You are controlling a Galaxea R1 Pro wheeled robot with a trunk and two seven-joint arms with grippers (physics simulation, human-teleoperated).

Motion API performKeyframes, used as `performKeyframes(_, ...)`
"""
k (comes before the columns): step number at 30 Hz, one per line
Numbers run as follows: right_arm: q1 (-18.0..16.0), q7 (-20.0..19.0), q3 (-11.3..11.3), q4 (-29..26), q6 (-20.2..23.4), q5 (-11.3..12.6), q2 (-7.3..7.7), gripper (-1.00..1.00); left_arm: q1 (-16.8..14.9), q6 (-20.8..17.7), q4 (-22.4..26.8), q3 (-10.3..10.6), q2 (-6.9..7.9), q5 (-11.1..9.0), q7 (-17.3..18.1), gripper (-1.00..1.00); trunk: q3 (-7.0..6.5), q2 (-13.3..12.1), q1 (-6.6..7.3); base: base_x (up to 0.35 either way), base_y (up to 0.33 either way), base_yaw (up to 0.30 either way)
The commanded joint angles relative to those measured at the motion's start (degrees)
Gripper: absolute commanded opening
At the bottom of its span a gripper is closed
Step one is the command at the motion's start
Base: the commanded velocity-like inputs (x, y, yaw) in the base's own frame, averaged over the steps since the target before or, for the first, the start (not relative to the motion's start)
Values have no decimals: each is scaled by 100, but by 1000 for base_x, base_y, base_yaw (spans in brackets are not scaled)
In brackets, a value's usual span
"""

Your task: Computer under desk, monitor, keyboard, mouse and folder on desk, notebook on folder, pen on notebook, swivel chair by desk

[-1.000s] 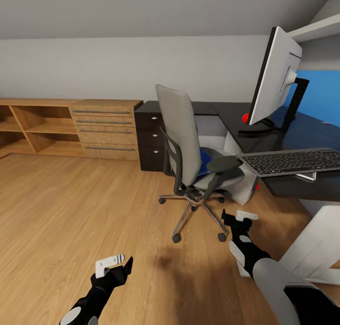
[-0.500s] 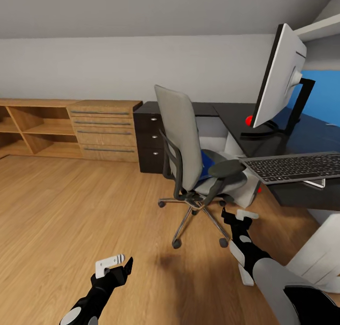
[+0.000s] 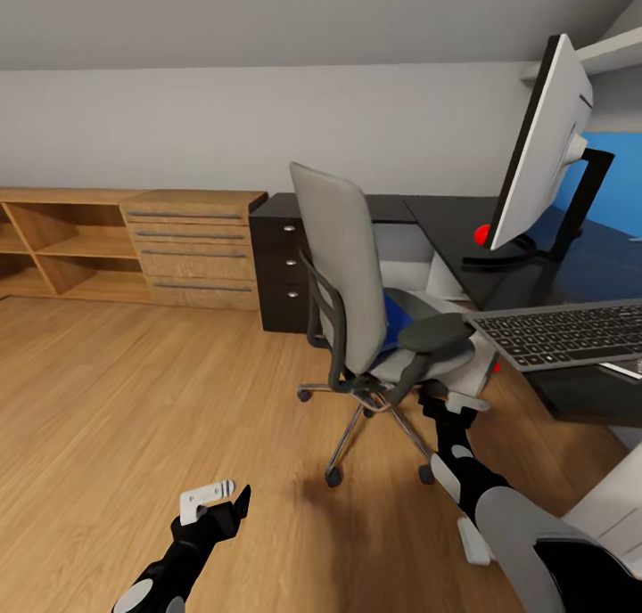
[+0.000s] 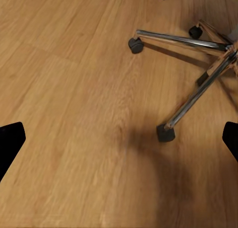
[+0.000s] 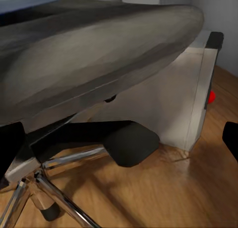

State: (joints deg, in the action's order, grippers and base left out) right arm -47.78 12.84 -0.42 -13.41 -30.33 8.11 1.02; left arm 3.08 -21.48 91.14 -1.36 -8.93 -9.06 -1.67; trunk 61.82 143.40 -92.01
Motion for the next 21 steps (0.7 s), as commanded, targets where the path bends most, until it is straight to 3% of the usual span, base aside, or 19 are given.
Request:
performKeyframes(1, -3, -10, -2, 4, -24, 32, -2, 100, 0, -32, 9, -5, -3, -59, -18, 100, 4, 2, 0, 59, 0, 0)
performKeyframes(5, -3, -9, -5, 3, -26, 32, -5, 100, 0, -32, 9, -5, -3, -60, -18, 100, 4, 2, 0, 21, 0, 79)
performKeyframes(15, -3, -9, -11, -2, -26, 32, -5, 100, 0, -32, -49, -2, -3, -55, -18, 100, 4, 2, 0, 90, 0, 259)
performKeyframes(21, -3, -3, -11, -17, -26, 32, -5, 100, 0, -32, -104, 0, -3, -52, -18, 100, 4, 2, 0, 5, 94, 77)
